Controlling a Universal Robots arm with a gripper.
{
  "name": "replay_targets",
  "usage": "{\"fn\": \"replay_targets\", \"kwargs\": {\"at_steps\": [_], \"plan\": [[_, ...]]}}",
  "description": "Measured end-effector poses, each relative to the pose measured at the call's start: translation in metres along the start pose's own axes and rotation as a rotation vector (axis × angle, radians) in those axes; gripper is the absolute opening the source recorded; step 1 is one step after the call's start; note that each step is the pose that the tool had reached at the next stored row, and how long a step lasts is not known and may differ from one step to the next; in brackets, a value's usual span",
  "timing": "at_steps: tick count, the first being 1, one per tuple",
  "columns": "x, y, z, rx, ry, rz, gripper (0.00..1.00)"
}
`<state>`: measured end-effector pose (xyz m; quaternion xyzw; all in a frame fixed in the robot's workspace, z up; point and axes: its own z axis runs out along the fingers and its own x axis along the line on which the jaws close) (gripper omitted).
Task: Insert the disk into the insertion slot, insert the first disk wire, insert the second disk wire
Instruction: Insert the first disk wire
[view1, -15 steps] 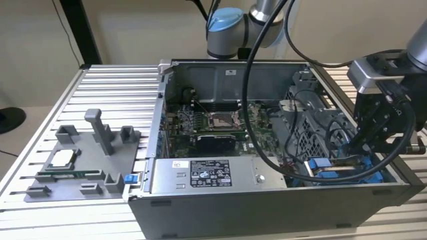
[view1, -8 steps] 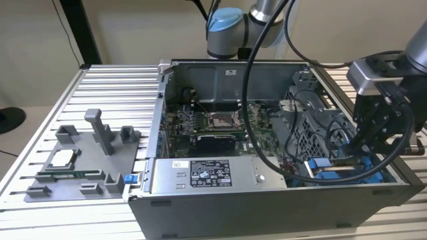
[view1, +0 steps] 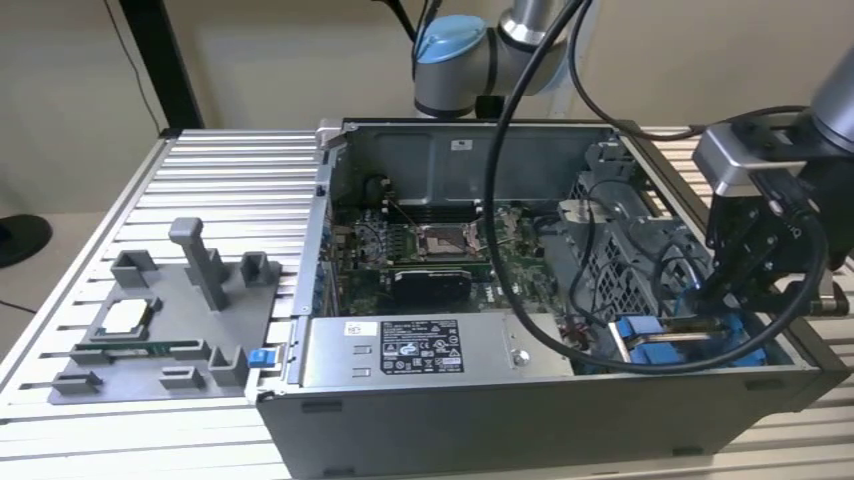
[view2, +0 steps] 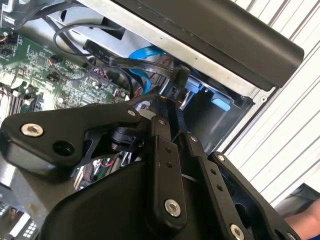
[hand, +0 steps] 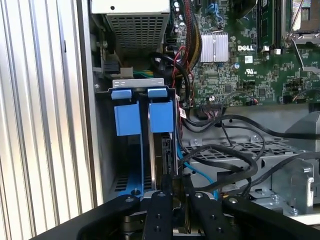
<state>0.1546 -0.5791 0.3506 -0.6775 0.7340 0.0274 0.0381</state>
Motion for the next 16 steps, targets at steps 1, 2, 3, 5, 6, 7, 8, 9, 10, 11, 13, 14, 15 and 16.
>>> {"fn": "replay_targets", "kwargs": {"at_steps": [1,2,3,5,6,7,8,9,10,11,13,14,15,16], "plan": [[0.0010,-0.0001,-0.0001,0.0000,0.0001,0.000,0.00],[0.0020,-0.0002,0.0000,-0.0002,-0.0001,-0.002,0.00],[0.0027,-0.0002,0.0001,-0.0004,0.0000,-0.004,0.00],[0.0028,-0.0001,0.0002,-0.0022,-0.0002,-0.028,0.00],[0.0028,0.0000,0.0005,-0.0033,-0.0006,-0.047,0.00],[0.0029,-0.0001,0.0008,-0.0044,-0.0010,-0.065,0.00],[0.0029,-0.0001,0.0011,-0.0050,-0.0011,-0.083,0.00],[0.0029,-0.0001,0.0015,-0.0056,-0.0014,-0.096,0.00],[0.0030,-0.0001,0.0020,-0.0056,-0.0015,-0.103,0.00],[0.0030,-0.0001,0.0025,-0.0036,-0.0016,-0.110,0.00],[0.0029,-0.0001,0.0035,0.0038,-0.0020,-0.119,0.00],[0.0027,-0.0001,0.0038,0.0071,-0.0022,-0.120,0.00],[0.0023,-0.0001,0.0041,0.0094,-0.0021,-0.121,0.00],[0.0019,-0.0001,0.0044,0.0104,-0.0022,-0.121,0.00]]}}
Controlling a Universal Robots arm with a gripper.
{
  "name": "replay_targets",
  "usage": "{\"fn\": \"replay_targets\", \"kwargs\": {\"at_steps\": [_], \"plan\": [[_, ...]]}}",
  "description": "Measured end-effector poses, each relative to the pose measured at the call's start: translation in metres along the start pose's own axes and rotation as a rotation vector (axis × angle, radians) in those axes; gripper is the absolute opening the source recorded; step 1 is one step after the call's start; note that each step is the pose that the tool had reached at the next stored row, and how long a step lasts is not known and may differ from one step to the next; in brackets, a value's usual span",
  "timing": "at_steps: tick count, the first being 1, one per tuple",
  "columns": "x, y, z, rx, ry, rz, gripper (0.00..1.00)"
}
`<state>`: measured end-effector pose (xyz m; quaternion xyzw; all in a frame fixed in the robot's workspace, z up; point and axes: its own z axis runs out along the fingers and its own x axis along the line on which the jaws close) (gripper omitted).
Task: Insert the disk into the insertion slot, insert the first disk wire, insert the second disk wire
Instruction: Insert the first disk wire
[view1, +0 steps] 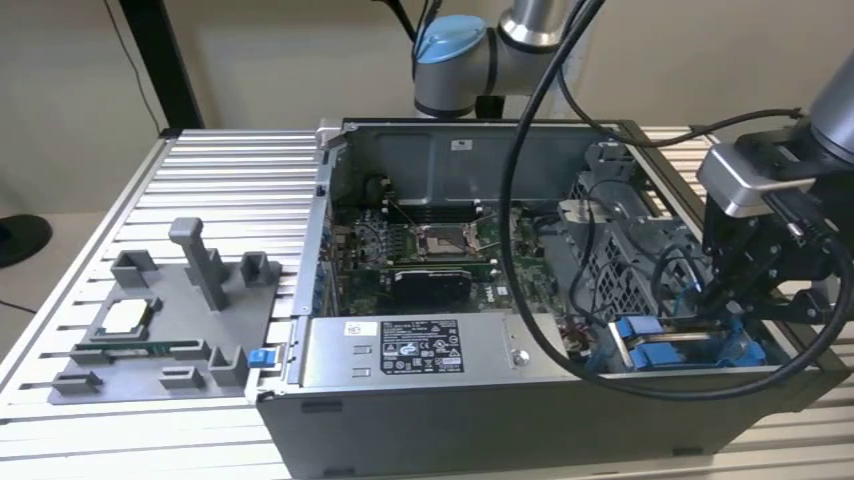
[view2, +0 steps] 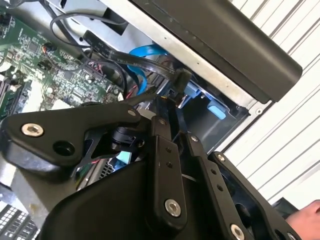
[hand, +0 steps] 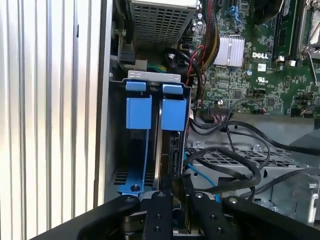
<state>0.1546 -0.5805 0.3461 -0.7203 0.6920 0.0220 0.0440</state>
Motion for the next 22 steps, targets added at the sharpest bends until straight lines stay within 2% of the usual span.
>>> {"fn": "replay_targets", "kwargs": {"at_steps": [5,11,22], "plan": [[-0.0025,0.0006,0.0008,0.0003,0.0000,0.000,0.00],[-0.0025,0.0037,0.0022,0.0003,0.0001,0.000,0.00],[-0.0022,0.0036,0.0057,0.0005,0.0002,0.000,0.00]]}}
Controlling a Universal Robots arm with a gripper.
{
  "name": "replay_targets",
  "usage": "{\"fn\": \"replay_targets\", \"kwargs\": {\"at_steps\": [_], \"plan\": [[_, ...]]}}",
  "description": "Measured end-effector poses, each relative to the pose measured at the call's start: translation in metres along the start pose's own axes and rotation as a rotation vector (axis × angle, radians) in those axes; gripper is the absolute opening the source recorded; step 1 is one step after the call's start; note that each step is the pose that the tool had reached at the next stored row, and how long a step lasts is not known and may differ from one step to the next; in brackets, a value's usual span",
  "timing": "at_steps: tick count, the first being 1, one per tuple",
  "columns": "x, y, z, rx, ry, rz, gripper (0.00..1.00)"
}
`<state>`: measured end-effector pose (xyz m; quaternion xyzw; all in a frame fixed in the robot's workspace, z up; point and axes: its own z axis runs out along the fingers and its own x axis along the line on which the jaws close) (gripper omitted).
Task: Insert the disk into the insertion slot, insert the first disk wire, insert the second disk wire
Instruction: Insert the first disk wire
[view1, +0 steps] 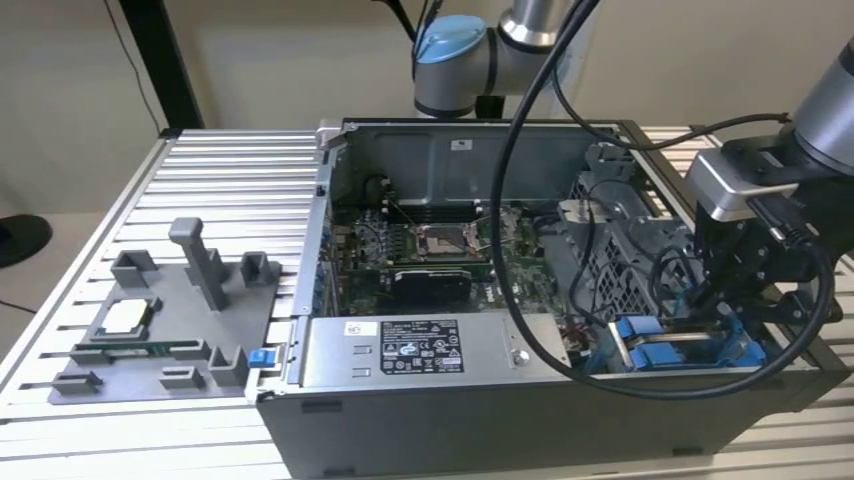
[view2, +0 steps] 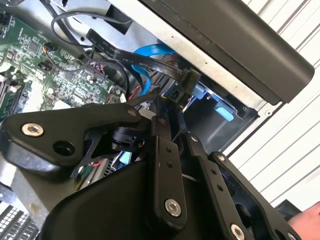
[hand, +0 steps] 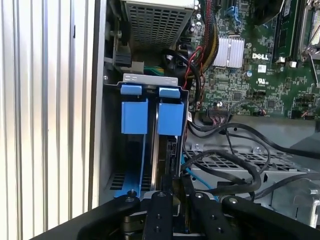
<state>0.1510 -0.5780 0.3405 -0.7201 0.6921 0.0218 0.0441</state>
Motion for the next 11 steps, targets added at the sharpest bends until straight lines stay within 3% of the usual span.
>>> {"fn": "replay_targets", "kwargs": {"at_steps": [11], "plan": [[0.0024,-0.0010,0.0007,0.0018,0.0008,0.018,0.00]]}}
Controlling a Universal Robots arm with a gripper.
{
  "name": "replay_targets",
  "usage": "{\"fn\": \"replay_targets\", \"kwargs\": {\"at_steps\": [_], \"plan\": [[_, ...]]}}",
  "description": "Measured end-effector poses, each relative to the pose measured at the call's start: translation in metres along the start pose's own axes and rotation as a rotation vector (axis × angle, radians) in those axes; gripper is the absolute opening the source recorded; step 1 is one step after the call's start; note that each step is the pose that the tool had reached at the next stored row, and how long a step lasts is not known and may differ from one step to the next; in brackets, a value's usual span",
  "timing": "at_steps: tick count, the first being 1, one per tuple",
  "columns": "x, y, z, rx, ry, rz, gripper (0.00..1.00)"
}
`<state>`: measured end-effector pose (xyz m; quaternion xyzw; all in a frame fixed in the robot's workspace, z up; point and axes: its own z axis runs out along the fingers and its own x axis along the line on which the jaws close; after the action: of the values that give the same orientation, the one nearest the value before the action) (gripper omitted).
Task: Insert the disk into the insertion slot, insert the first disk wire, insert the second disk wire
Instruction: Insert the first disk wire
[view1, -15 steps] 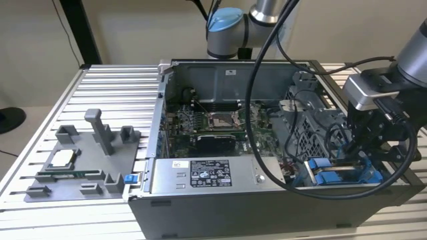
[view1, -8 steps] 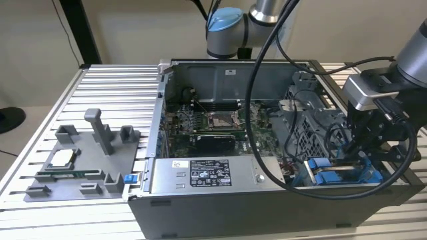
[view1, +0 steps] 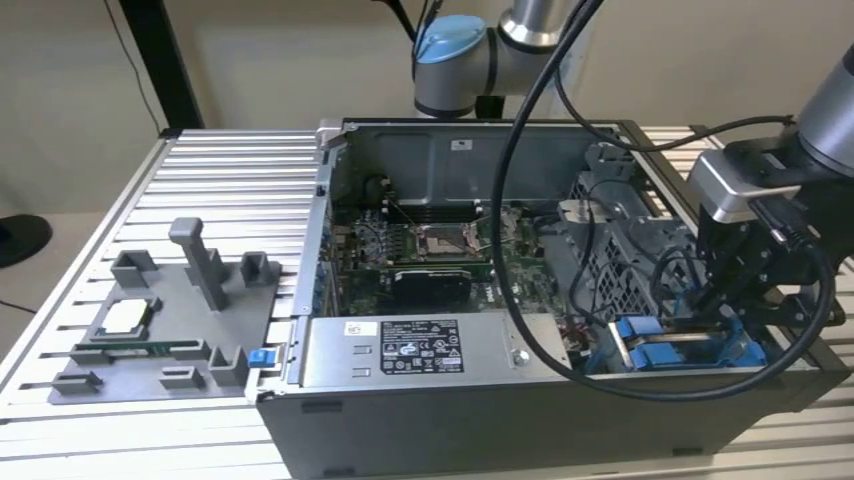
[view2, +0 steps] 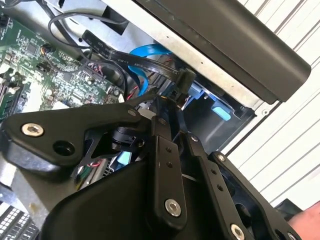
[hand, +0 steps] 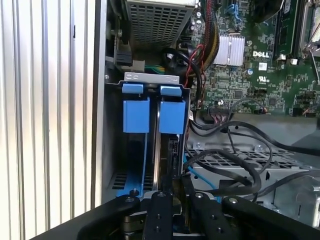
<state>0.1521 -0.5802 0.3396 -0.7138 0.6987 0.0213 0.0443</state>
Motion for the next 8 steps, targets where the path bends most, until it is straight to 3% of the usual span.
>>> {"fn": "replay_targets", "kwargs": {"at_steps": [8], "plan": [[-0.0011,0.0001,0.0015,0.0035,0.0011,0.038,0.00]]}}
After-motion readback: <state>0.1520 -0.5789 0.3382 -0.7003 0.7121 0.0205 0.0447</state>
